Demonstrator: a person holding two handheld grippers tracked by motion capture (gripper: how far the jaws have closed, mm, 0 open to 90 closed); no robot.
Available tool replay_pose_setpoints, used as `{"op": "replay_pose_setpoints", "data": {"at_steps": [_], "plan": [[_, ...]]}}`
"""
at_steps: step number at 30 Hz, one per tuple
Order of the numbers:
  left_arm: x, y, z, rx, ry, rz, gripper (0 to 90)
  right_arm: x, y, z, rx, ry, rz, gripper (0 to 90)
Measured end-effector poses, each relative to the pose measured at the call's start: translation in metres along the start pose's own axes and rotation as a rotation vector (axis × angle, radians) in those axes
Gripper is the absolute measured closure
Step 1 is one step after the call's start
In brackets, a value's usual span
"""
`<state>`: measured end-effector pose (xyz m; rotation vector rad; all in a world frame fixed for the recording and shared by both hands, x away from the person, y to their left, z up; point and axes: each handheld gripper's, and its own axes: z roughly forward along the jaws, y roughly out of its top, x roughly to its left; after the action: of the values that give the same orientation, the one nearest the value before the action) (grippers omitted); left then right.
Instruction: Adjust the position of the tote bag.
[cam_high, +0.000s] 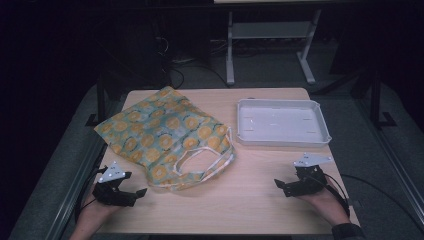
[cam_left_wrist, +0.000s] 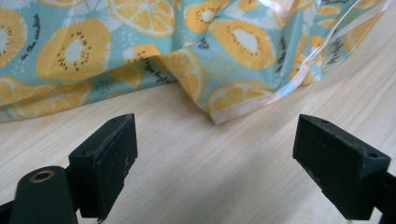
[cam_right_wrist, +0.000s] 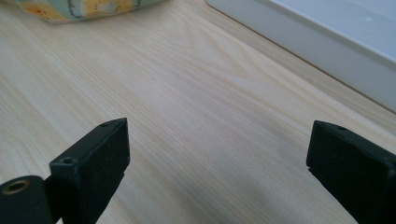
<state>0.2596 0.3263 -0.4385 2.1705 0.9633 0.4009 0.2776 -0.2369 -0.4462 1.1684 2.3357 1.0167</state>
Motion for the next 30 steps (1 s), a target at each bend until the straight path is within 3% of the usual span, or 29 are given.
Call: {"op": "replay_pose_setpoints", "data": {"at_steps": [11,20,26,30], "plan": [[-0.02,0.026,0.005,-0.03,-0.037,0.026,14.2,0.005,0.002,0.0,0.001,0.017,0.001,7.7],[-0.041,0.049,0.025,-0.02,-0.072,0.091,14.9,0.008,0.004,0.003,0.002,0.02,-0.013,7.7],[-0.052,0.056,0.038,0.002,-0.075,0.125,19.6,0.011,0.005,0.002,-0.005,0.025,-0.024,7.9],[-0.054,0.057,0.048,0.031,-0.05,0.162,23.3,0.011,0.008,0.005,-0.009,0.031,-0.031,7.9]]}}
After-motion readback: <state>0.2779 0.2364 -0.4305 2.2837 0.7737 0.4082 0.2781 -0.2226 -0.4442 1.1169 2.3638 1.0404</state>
